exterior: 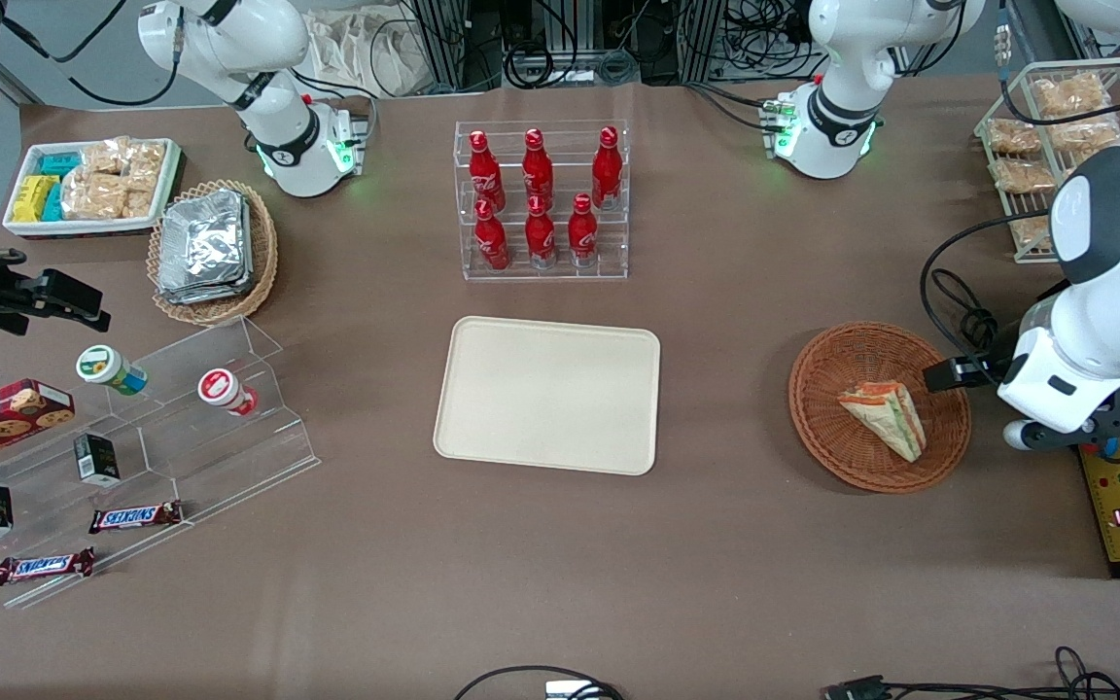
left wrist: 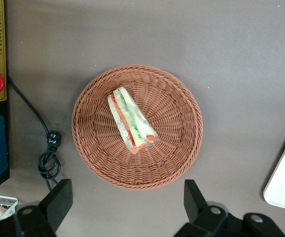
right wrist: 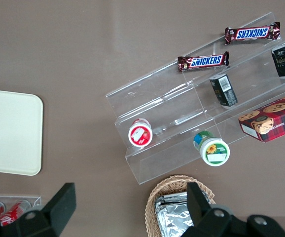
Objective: Place sandwich from basket to tray
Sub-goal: 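Lower the left gripper over the sandwich in the wicker basket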
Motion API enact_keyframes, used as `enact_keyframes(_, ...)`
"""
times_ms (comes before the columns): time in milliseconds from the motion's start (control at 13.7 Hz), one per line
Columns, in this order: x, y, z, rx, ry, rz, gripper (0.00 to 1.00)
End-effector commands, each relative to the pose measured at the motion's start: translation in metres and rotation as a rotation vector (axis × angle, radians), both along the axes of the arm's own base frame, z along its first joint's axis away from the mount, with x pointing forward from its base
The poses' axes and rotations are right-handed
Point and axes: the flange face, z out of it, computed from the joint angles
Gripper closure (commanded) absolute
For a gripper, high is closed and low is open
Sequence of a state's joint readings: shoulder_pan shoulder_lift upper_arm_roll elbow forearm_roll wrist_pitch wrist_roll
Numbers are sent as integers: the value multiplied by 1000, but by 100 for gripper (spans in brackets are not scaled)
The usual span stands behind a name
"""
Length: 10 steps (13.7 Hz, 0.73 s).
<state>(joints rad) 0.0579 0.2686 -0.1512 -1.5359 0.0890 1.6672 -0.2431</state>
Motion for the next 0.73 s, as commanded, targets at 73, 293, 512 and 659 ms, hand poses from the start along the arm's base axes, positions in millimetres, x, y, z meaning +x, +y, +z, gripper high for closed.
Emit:
enact_keyframes(73, 7, 3, -3, -3, 8, 1, 0)
enact_keyframes(293, 17, 4, -27, -3, 40, -4, 0)
enact_keyframes(512, 17, 0, -54, 28, 63, 101, 0)
enact_keyframes(659, 11, -4, -84, 52, 41, 265, 0)
